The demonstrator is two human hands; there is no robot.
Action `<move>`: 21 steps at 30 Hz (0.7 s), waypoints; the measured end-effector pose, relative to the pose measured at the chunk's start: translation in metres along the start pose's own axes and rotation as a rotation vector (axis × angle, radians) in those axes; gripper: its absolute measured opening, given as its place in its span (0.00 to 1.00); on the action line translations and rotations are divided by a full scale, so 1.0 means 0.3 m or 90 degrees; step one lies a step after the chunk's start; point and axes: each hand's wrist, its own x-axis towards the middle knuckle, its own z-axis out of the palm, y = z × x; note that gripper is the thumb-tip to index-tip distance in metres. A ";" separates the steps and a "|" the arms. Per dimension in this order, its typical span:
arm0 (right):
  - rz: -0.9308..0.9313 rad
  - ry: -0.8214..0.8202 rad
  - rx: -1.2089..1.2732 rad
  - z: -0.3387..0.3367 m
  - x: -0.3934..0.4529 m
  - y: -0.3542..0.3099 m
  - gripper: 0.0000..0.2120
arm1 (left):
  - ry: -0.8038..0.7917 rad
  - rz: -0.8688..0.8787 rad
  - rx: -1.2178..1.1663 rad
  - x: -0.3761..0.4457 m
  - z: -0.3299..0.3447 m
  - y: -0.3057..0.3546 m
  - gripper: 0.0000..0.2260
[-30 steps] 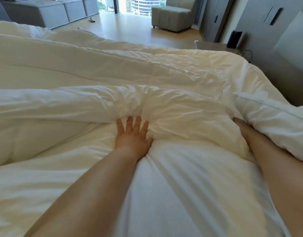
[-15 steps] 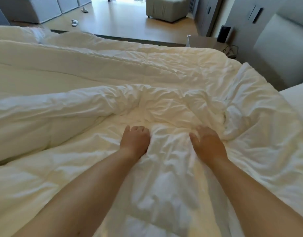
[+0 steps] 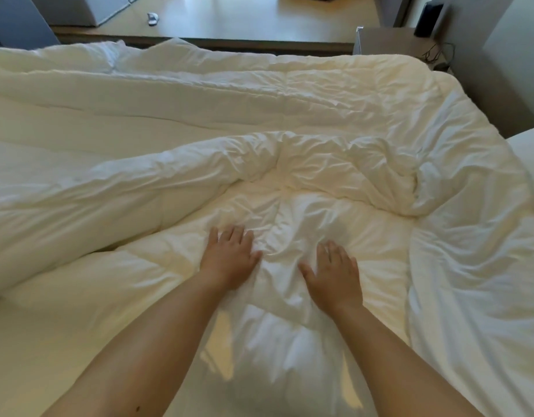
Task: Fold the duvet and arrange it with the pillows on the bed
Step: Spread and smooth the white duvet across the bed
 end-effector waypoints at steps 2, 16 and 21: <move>-0.012 -0.009 -0.006 0.022 -0.003 -0.035 0.33 | 0.005 -0.009 0.025 -0.010 -0.007 -0.044 0.30; -0.057 0.083 0.045 0.045 0.140 -0.518 0.37 | 0.233 -0.123 -0.017 0.107 -0.258 -0.729 0.24; -0.091 0.158 0.078 0.039 0.328 -0.858 0.23 | 0.069 -0.272 -0.091 0.134 -0.283 -1.146 0.32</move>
